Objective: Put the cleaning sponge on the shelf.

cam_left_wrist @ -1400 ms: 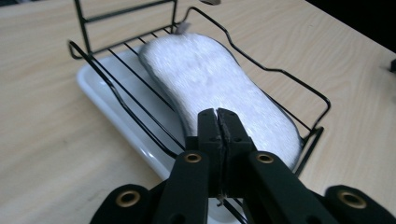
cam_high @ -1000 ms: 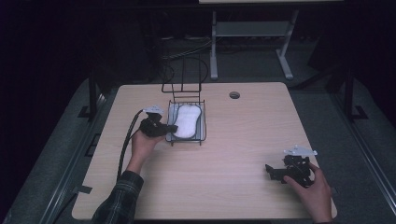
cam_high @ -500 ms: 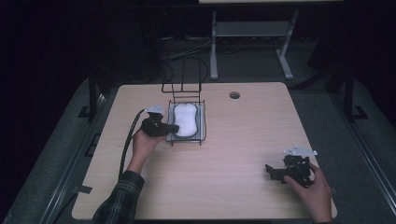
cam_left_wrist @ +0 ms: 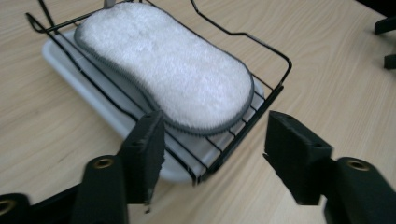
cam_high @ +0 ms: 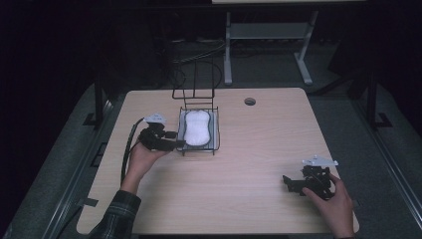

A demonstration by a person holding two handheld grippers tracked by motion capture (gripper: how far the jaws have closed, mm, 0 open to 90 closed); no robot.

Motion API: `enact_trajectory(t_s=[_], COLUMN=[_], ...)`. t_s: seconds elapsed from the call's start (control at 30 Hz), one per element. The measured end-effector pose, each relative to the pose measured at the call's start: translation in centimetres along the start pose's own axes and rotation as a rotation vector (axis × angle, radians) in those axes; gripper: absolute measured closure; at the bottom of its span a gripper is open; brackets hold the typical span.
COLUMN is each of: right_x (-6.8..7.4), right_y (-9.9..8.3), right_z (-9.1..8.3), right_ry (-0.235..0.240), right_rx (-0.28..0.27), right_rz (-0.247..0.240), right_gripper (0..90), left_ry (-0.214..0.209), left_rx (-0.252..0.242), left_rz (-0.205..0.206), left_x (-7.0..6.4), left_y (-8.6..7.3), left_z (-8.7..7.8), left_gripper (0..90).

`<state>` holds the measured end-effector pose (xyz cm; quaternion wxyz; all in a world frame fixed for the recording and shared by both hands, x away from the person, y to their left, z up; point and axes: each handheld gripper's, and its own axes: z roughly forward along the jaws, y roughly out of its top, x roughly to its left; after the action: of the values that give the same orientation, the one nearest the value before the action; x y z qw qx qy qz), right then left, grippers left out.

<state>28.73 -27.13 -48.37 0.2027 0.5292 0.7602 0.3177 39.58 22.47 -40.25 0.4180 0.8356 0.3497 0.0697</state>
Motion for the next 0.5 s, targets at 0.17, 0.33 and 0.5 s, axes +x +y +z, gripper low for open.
enact_trajectory(t_s=[0.17,0.33,0.5], right_x=[0.0,0.0,0.0], right_y=[0.0,0.0,0.0], right_z=[0.0,0.0,0.0], right_ry=[0.0,0.0,0.0], right_rx=[0.0,0.0,0.0], right_rz=[0.0,0.0,0.0], right_gripper=[0.2,0.3,0.2], left_ry=[0.025,0.056,0.085], left_rx=[-0.015,-0.019,-0.017], left_rz=[-0.003,0.007,0.006], left_x=[-0.7,-1.4,-2.0], left_y=[-1.3,-2.5,-4.0], left_z=[-1.6,-2.9,-3.9], left_gripper=[32.2,29.6,26.5])
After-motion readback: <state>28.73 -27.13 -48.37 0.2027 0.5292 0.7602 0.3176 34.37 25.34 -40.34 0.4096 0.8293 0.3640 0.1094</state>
